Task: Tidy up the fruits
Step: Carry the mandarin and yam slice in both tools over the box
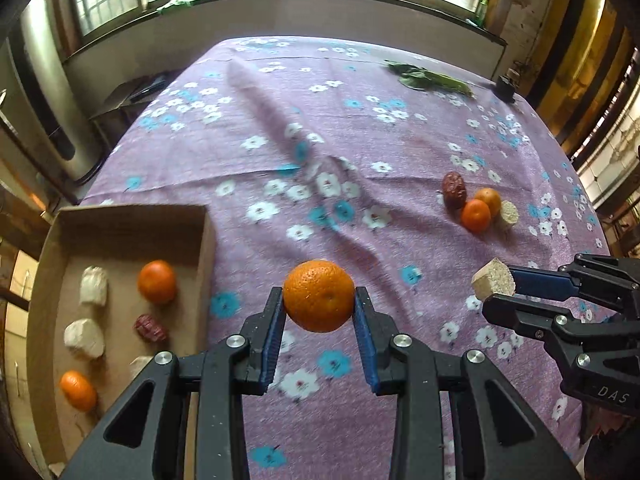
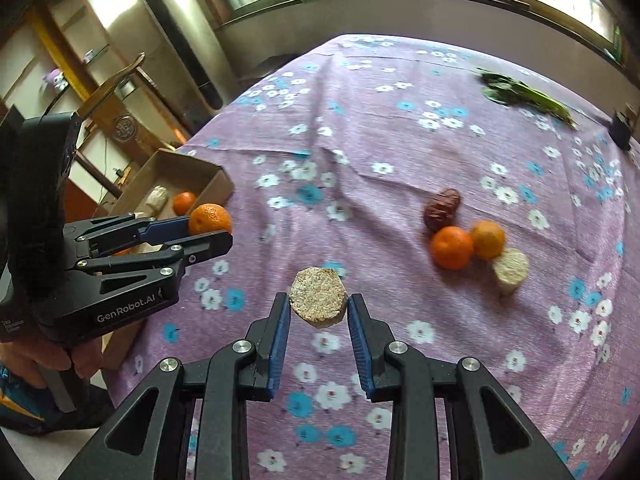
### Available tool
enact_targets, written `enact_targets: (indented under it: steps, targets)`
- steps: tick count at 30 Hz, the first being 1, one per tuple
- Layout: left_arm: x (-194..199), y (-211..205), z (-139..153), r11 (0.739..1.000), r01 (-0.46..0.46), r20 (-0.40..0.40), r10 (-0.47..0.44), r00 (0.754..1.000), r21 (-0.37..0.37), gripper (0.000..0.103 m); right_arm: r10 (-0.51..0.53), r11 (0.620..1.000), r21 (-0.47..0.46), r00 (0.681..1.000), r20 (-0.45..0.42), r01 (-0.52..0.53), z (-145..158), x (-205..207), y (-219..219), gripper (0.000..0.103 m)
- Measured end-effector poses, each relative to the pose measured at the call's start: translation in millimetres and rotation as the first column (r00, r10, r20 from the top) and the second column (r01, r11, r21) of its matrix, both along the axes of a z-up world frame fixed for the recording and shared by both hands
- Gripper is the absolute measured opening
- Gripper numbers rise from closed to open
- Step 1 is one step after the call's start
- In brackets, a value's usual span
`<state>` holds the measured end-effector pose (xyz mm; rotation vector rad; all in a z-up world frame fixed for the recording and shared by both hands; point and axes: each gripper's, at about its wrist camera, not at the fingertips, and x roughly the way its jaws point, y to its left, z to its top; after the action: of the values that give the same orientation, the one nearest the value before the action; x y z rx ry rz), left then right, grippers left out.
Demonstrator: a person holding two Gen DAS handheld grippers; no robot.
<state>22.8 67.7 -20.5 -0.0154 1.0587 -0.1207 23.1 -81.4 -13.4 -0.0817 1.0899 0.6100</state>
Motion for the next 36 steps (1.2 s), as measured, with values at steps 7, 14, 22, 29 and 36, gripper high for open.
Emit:
enact_targets:
  steps: [7, 14, 22, 29, 36]
  targets:
    - [-21, 42, 2, 0.996, -0.090, 0.002, 0.090, 0.996, 0.014, 0.033, 0.095, 0.996, 0.001, 0.995, 0.008, -0.095, 2, -10, 47, 0.032]
    - [-36, 79, 8, 0.986, -0.165, 0.012, 0.165, 0.986, 0.024, 0.033, 0.174, 0.985, -0.001, 0.985, 0.012, -0.174, 3, -19, 89, 0.032]
    - [-51, 113, 10, 0.973, -0.230, 0.015, 0.230, 0.973, 0.029, 0.033, 0.262, 0.965, -0.002, 0.965, 0.012, -0.262, 3, -31, 131, 0.032]
    - [-64, 140, 10, 0.958, -0.284, 0.013, 0.284, 0.959, 0.034, 0.033, 0.318, 0.948, -0.002, 0.948, 0.003, -0.318, -1, -37, 159, 0.032]
    - [-79, 168, 7, 0.938, -0.344, -0.008, 0.345, 0.939, 0.026, 0.033, 0.360, 0.933, -0.001, 0.933, -0.018, -0.360, -9, -41, 181, 0.032]
